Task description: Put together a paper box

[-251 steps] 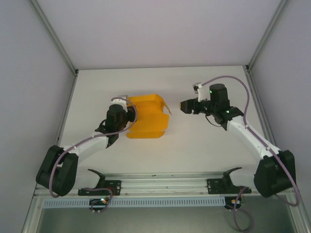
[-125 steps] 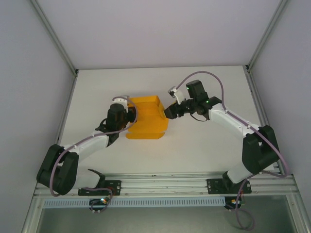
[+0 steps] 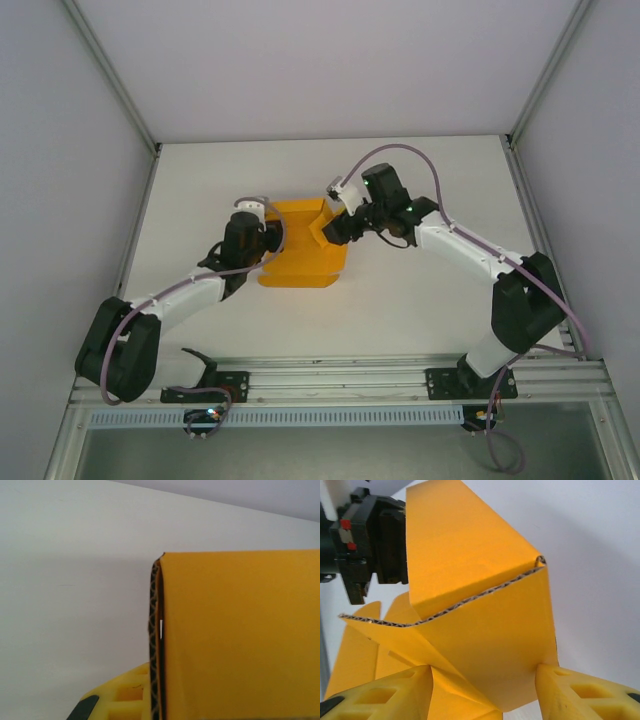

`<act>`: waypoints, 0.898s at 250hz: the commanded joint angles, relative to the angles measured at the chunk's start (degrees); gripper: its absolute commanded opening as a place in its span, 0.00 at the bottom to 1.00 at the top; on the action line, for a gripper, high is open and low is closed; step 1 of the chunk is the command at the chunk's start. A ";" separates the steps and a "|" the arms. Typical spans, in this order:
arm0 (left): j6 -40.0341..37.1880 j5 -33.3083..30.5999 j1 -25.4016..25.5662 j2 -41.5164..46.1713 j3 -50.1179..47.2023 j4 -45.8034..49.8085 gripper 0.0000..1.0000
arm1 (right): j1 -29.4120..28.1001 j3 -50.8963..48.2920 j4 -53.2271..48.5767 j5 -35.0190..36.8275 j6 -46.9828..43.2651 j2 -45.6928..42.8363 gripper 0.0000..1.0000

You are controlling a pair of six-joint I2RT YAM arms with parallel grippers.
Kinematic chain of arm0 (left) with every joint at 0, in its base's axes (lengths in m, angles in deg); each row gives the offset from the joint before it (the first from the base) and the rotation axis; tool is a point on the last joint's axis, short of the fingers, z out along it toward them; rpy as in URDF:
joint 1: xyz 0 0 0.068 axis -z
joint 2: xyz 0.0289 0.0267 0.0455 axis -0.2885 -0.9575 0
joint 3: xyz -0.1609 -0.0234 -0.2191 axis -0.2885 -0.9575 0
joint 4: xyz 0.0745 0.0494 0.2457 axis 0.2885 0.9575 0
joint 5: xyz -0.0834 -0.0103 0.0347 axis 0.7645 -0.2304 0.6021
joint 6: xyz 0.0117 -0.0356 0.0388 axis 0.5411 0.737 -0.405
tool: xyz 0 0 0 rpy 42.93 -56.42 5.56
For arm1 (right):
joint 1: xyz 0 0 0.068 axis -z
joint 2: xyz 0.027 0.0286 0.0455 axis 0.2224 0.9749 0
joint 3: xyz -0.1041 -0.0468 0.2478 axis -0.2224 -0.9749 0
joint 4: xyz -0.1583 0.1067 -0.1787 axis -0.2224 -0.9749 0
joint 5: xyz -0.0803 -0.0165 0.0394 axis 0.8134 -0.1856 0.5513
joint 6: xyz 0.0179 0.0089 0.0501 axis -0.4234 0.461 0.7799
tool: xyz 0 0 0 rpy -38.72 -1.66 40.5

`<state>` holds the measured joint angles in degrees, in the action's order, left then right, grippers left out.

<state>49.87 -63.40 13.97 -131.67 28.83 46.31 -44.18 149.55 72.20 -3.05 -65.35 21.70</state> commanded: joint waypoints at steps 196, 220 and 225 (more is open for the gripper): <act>7.31 -19.44 8.60 2.12 7.84 11.96 0.00 | -5.80 4.81 -2.59 67.03 28.44 8.46 0.07; 12.03 -22.63 8.71 1.18 10.29 17.78 0.00 | -5.76 7.60 -11.50 75.84 38.36 11.56 0.04; 12.49 -23.13 8.79 1.02 10.68 18.37 0.00 | -5.79 7.97 -12.78 77.29 39.87 12.01 0.00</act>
<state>54.28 -76.86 23.13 -131.01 35.91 58.60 -53.06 155.08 76.03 49.17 -43.10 30.03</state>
